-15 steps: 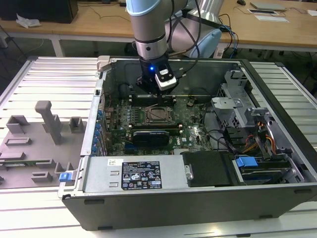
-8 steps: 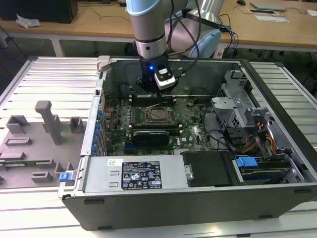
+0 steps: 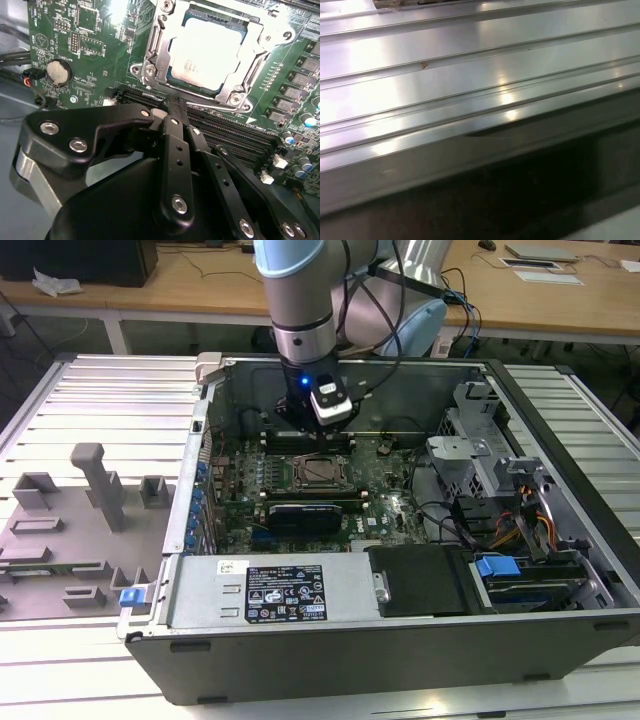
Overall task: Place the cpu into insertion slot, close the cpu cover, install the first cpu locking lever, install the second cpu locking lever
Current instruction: 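Install the first cpu locking lever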
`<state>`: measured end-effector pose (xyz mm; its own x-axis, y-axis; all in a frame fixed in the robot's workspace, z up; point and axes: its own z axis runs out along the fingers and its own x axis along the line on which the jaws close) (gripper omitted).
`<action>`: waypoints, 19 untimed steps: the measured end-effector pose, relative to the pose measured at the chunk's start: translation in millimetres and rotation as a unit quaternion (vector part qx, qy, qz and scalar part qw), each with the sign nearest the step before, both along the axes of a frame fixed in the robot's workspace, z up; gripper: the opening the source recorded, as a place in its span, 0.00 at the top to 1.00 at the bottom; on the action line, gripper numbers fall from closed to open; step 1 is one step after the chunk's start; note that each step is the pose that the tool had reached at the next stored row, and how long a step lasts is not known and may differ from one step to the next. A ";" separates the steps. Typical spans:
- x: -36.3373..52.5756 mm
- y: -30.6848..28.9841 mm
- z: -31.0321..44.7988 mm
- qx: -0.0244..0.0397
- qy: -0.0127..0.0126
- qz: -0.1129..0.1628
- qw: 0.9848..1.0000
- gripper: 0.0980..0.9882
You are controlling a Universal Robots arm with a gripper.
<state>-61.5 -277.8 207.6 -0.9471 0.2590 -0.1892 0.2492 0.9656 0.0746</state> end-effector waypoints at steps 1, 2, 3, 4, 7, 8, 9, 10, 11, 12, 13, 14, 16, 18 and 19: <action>0.2 0.0 -0.4 0.000 0.000 -0.002 1.000 0.99; 0.5 0.0 -1.0 -0.001 0.000 -0.004 1.000 0.99; 0.7 0.0 -1.4 -0.001 0.000 -0.006 1.000 0.99; 1.1 0.0 -2.2 -0.001 0.000 -0.009 1.000 0.99; 1.8 0.1 -3.8 -0.002 0.000 -0.015 1.000 0.99; 2.1 0.1 -4.1 -0.002 0.000 -0.017 1.000 0.99; 2.4 0.5 -4.5 -0.003 0.000 -0.020 1.000 0.99; 2.6 0.7 -4.7 -0.003 0.000 -0.023 1.000 0.99; 2.8 1.0 -4.8 -0.003 0.000 -0.025 1.000 0.99; 3.0 1.7 -5.1 -0.004 0.000 -0.030 1.000 0.99; 3.1 2.1 -5.3 -0.004 0.000 -0.032 0.999 0.99; 3.2 2.5 -5.4 -0.005 0.000 -0.034 0.999 0.99; 3.2 3.4 -5.6 -0.005 0.000 -0.039 0.999 0.99; 3.2 4.5 -5.8 -0.005 0.000 -0.042 0.999 0.99; 3.2 5.4 -5.9 -0.005 0.000 -0.044 0.999 0.99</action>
<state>-58.2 -272.4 201.7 -0.9209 0.3391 -0.1924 0.3330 0.9407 0.0643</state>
